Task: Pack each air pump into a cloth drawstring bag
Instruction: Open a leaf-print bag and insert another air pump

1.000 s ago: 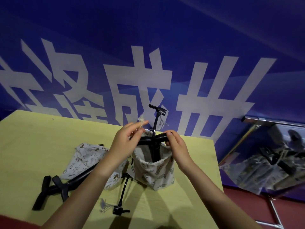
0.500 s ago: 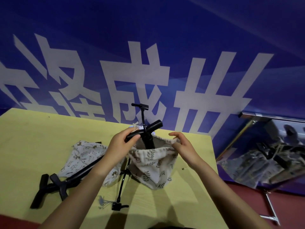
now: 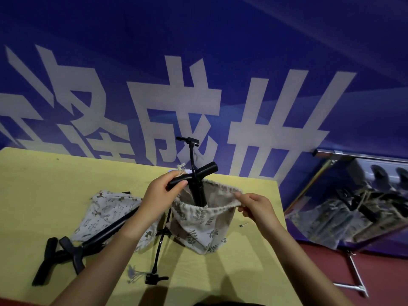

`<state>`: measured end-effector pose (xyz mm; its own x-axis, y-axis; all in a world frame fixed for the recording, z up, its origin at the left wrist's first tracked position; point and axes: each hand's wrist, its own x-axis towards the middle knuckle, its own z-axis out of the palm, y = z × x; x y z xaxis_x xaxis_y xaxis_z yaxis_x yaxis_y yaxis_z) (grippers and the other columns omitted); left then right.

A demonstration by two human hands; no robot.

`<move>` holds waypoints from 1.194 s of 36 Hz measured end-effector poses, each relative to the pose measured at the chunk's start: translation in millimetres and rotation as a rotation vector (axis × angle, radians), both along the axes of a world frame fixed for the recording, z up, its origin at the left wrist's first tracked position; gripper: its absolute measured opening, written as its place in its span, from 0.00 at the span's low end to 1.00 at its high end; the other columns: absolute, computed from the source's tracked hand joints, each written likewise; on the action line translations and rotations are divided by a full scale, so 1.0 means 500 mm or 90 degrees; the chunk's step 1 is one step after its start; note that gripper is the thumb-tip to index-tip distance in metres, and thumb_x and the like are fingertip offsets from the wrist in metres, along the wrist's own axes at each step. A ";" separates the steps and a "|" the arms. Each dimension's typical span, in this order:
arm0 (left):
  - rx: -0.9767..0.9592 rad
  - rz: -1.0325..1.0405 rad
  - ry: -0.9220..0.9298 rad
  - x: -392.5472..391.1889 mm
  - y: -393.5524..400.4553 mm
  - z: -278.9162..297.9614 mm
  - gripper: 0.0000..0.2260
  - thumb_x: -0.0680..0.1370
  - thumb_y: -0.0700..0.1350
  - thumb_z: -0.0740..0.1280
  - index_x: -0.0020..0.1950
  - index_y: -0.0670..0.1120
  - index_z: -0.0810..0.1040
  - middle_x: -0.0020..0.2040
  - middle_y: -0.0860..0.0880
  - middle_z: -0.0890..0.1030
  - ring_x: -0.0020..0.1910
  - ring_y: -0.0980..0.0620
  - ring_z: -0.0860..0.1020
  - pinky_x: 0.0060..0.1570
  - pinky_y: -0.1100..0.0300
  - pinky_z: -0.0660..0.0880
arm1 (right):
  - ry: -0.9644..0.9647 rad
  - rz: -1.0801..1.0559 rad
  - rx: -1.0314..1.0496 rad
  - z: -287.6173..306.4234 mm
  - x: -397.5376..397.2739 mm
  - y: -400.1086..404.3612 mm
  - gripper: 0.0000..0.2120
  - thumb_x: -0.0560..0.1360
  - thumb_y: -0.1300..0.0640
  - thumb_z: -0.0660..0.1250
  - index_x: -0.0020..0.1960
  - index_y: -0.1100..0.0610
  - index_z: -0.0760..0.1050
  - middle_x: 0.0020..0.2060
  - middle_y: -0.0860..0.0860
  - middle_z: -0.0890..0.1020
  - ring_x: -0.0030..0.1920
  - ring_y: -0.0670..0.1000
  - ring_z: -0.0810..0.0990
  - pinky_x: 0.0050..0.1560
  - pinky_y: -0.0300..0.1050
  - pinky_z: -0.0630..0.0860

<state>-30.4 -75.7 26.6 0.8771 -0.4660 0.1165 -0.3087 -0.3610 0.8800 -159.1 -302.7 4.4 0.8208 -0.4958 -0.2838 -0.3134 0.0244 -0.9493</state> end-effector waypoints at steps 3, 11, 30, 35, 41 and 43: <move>0.002 -0.021 -0.002 -0.002 -0.004 0.000 0.13 0.78 0.46 0.68 0.62 0.49 0.79 0.55 0.55 0.81 0.55 0.60 0.78 0.53 0.66 0.73 | -0.042 -0.036 0.125 0.031 0.007 -0.003 0.12 0.76 0.53 0.68 0.39 0.61 0.78 0.31 0.52 0.77 0.33 0.48 0.72 0.35 0.39 0.69; 0.002 -0.140 -0.006 -0.020 -0.006 0.017 0.13 0.78 0.43 0.68 0.56 0.61 0.77 0.52 0.65 0.81 0.55 0.66 0.77 0.57 0.64 0.75 | -0.160 -0.039 0.303 0.108 0.024 0.000 0.13 0.80 0.58 0.61 0.37 0.59 0.75 0.31 0.51 0.76 0.35 0.48 0.75 0.47 0.43 0.73; 0.059 -0.218 -0.059 -0.032 0.010 0.014 0.12 0.78 0.43 0.68 0.60 0.54 0.80 0.52 0.66 0.80 0.54 0.63 0.78 0.53 0.66 0.74 | -0.078 0.068 0.007 0.163 0.033 0.060 0.06 0.78 0.64 0.63 0.47 0.60 0.79 0.35 0.55 0.79 0.34 0.54 0.75 0.35 0.44 0.73; 0.097 -0.199 -0.108 -0.045 0.013 0.000 0.19 0.75 0.59 0.63 0.63 0.55 0.78 0.54 0.61 0.80 0.54 0.62 0.78 0.54 0.58 0.76 | -0.051 0.086 -0.119 0.153 0.034 0.070 0.08 0.79 0.60 0.61 0.48 0.57 0.80 0.38 0.51 0.81 0.33 0.49 0.77 0.36 0.46 0.73; -0.007 -0.153 -0.146 -0.074 -0.022 0.017 0.14 0.78 0.54 0.60 0.55 0.50 0.81 0.50 0.58 0.78 0.54 0.61 0.75 0.54 0.67 0.71 | -0.066 0.152 -0.579 0.140 0.027 0.107 0.09 0.78 0.56 0.62 0.55 0.56 0.79 0.50 0.52 0.81 0.49 0.54 0.79 0.44 0.44 0.69; -0.134 -0.079 -0.060 -0.080 -0.030 0.033 0.10 0.79 0.47 0.61 0.51 0.48 0.81 0.47 0.55 0.79 0.51 0.58 0.77 0.54 0.67 0.71 | -0.104 0.228 -0.619 0.127 0.026 0.112 0.09 0.77 0.56 0.64 0.55 0.57 0.77 0.51 0.52 0.79 0.51 0.55 0.78 0.47 0.45 0.70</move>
<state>-70.3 -90.7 43.3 0.7957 -0.5263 0.2998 -0.4227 -0.1280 0.8972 -146.1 -246.8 67.9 0.9570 -0.1716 0.2337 -0.0186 -0.8407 -0.5412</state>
